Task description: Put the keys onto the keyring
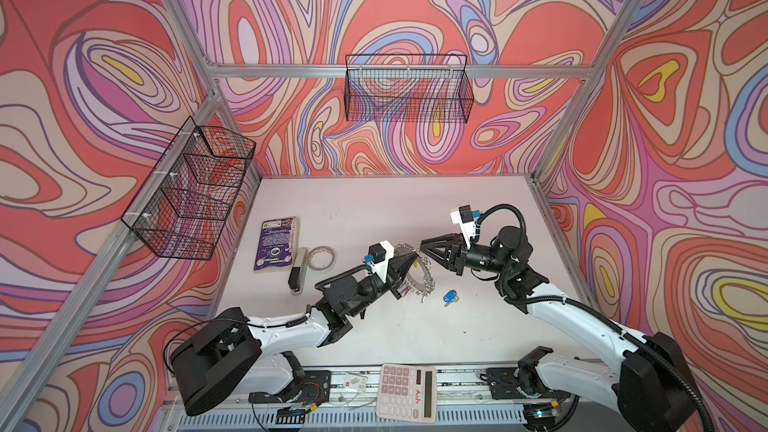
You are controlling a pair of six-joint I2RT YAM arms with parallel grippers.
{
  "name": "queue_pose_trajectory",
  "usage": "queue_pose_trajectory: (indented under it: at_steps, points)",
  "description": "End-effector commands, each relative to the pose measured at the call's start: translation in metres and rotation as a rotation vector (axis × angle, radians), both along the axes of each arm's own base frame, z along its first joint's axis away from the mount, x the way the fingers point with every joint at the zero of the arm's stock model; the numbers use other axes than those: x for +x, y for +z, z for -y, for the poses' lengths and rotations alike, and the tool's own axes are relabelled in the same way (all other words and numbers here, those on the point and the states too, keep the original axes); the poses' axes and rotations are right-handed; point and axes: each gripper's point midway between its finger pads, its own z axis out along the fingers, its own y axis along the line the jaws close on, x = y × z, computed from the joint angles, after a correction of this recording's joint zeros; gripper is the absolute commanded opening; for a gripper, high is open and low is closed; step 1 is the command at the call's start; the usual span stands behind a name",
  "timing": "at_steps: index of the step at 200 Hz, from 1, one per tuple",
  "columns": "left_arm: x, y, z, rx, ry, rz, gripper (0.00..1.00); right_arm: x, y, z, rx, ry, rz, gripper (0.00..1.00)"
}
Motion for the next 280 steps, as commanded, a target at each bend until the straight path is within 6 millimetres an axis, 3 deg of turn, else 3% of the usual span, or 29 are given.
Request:
queue_pose_trajectory:
  at_steps: [1, 131, 229, 280]
  points:
    - [-0.011, 0.062, -0.008, -0.172, -0.038, 0.114, 0.00, -0.002, 0.010, -0.002, 0.023, 0.036, 0.026, 0.24]
    - [-0.014, 0.070, -0.007, -0.194, -0.061, 0.115, 0.00, -0.006, -0.007, -0.006, 0.025, 0.090, -0.013, 0.10]
    - [-0.011, 0.074, -0.008, -0.215, -0.058, 0.097, 0.00, -0.009, -0.013, -0.009, 0.032, 0.133, -0.027, 0.17]
    - [-0.010, 0.076, -0.007, -0.232, -0.074, 0.074, 0.00, -0.011, -0.014, -0.009, 0.040, 0.148, -0.033, 0.11]
